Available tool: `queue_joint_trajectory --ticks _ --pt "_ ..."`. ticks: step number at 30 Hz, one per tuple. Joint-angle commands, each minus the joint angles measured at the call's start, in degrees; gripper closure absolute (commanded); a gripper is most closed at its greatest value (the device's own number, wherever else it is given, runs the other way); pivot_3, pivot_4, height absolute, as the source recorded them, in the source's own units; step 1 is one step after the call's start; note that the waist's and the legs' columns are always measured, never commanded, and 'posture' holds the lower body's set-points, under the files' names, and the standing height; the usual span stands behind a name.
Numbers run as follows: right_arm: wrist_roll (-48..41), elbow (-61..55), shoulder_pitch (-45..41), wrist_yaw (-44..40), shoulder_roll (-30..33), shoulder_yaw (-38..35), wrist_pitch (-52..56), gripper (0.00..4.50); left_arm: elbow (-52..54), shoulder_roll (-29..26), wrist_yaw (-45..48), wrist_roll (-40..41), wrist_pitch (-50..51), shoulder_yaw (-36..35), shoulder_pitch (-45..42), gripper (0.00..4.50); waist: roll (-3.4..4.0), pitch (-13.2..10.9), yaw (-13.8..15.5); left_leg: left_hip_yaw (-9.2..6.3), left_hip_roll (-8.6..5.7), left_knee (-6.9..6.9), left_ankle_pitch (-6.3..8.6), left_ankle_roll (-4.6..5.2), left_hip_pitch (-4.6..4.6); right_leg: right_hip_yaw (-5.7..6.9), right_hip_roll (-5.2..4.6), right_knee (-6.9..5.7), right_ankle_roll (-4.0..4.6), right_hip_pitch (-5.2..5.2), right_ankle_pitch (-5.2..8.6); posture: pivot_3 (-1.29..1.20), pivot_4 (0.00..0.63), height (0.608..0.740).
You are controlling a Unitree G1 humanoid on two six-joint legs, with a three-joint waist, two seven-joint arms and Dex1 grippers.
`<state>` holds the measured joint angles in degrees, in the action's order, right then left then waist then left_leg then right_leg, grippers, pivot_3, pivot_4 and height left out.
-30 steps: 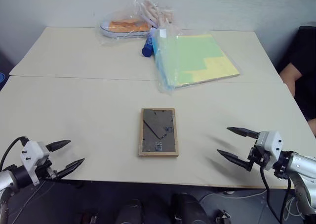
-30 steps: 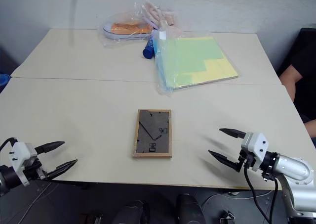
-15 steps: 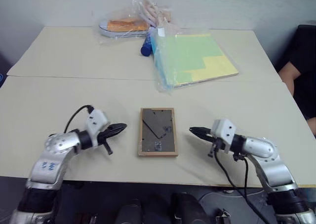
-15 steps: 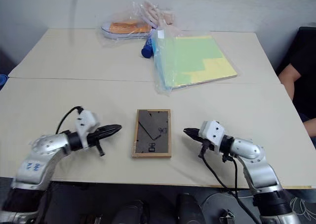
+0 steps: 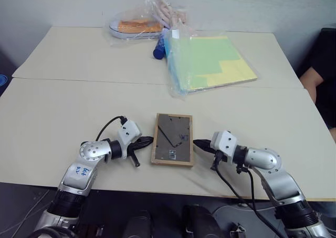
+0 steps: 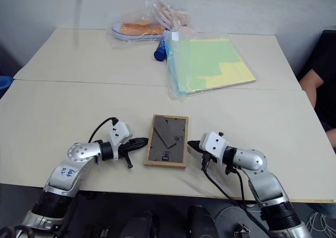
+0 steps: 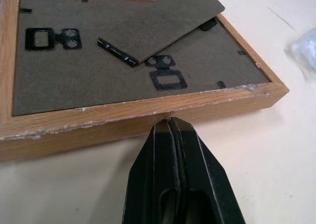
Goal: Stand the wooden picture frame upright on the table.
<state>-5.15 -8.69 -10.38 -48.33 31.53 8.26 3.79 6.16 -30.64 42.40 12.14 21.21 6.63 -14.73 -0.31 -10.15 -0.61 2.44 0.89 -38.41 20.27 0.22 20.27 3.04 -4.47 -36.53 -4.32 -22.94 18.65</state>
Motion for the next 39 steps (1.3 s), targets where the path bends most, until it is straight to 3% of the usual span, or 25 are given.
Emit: queue_joint_trajectory --ticks 1,4,8,12,15,23,34,39 --pt "-1.3 -2.2 1.0 -0.5 2.5 -3.1 -0.7 4.50 3.7 -2.9 -0.4 4.0 6.9 -6.5 3.0 4.29 0.00 0.0 -0.2 0.00 0.00 0.01 0.00 0.00 0.00 0.00 0.00 0.00 0.00 0.00 0.00 0.00 0.150 0.740" --pt "-3.0 -3.4 2.2 -2.6 5.0 -4.4 -0.3 4.50 6.6 -6.5 2.7 13.2 20.4 -11.6 4.6 3.56 0.00 0.0 -0.2 -0.04 0.03 0.06 0.00 0.00 0.00 0.00 0.01 0.02 0.00 0.00 0.00 0.00 0.150 0.740" --pt "-3.4 -6.0 4.5 -4.6 7.4 -3.5 0.7 4.50 7.5 -11.9 7.1 30.6 47.9 -16.3 2.1 2.30 0.00 0.0 -0.2 -0.19 0.03 0.03 0.00 0.00 -0.06 0.03 0.00 0.02 0.00 0.14 0.00 0.00 0.150 0.740" --pt "-2.2 -7.7 4.5 -4.1 7.0 -2.0 2.7 4.50 0.1 -4.0 -1.0 33.9 66.6 -21.3 -7.8 1.03 0.00 0.0 0.8 -0.34 -0.04 -0.23 0.03 0.06 0.01 0.04 -0.01 0.00 0.00 0.21 0.00 0.00 0.150 0.740" --pt "-1.6 -8.6 3.7 -3.2 6.6 -1.2 4.3 4.50 -3.4 -0.8 -4.9 34.1 71.3 -20.1 -12.3 0.06 -0.01 0.0 0.8 -0.46 -0.07 -0.53 0.10 0.11 0.16 0.07 0.02 -0.08 -0.03 0.21 -0.01 0.00 0.150 0.740" --pt "-0.2 -10.5 3.1 -2.2 7.0 -0.3 7.2 4.50 -8.2 -0.8 -11.7 41.8 71.3 -9.4 -16.7 0.06 0.01 0.0 0.8 -0.47 -0.14 -0.60 0.12 0.10 0.09 0.02 -0.03 -0.10 -0.04 0.29 -0.02 0.00 0.150 0.740" --pt "1.1 -12.2 2.0 -1.3 5.9 1.7 9.3 4.50 -15.9 3.4 -26.8 57.2 71.3 -6.5 -19.5 0.06 0.02 0.1 1.3 -0.54 -0.19 -0.65 0.12 0.09 0.07 0.03 -0.03 -0.06 -0.05 0.36 -0.02 0.00 0.150 0.740" --pt "1.3 -11.8 1.7 -0.7 5.1 2.1 9.6 4.50 -18.4 6.2 -32.1 62.7 71.3 -7.9 -20.0 1.26 0.02 0.1 1.9 -0.54 -0.22 -0.67 0.13 0.09 0.06 0.04 -0.03 -0.02 -0.08 0.38 -0.03 0.00 0.150 0.740"
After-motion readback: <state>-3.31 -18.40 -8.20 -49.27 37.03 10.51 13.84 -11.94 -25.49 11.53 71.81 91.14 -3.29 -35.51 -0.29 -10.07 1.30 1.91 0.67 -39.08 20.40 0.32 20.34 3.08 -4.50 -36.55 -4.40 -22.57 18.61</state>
